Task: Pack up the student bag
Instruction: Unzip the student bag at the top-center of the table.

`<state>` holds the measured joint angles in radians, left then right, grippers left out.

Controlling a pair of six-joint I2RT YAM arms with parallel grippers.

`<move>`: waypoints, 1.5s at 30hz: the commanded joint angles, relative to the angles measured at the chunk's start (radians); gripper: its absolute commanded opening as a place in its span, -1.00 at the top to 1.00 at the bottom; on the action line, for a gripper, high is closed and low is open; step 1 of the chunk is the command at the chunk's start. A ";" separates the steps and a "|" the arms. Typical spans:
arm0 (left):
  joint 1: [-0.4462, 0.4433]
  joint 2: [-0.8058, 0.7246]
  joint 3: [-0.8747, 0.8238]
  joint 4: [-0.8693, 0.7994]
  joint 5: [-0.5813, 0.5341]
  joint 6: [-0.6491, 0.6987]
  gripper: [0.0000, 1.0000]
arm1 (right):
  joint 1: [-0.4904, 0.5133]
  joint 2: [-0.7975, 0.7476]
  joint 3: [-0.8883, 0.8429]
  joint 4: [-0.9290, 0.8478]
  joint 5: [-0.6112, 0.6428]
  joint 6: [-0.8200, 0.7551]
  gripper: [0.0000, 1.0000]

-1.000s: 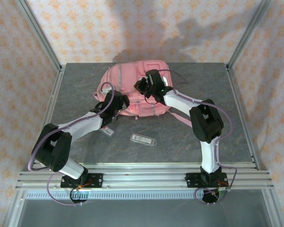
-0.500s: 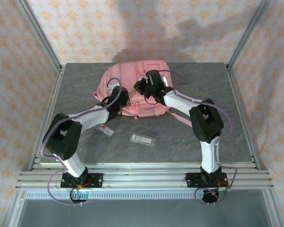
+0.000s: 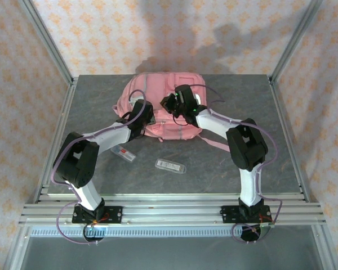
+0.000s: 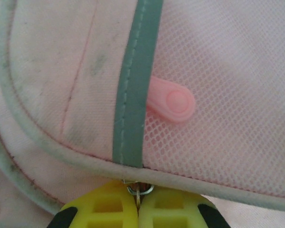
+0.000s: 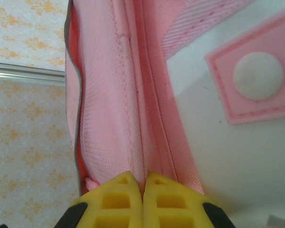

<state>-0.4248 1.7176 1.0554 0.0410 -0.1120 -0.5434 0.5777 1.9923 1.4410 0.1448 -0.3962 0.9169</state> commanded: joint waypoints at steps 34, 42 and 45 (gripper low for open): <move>-0.206 0.057 0.137 -0.099 0.230 0.098 1.00 | -0.235 -0.075 0.066 -0.204 0.009 -0.172 0.34; -0.215 0.086 0.171 -0.096 0.232 0.088 1.00 | -0.198 -0.244 -0.205 -0.167 -0.042 -0.152 0.14; -0.218 0.083 0.169 -0.099 0.227 0.088 1.00 | -0.182 -0.250 -0.242 -0.143 -0.067 -0.137 0.13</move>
<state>-0.6415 1.7962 1.1980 -0.0360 0.1169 -0.4469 0.3840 1.7786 1.2205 -0.0349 -0.4419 0.7704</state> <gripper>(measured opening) 0.043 0.433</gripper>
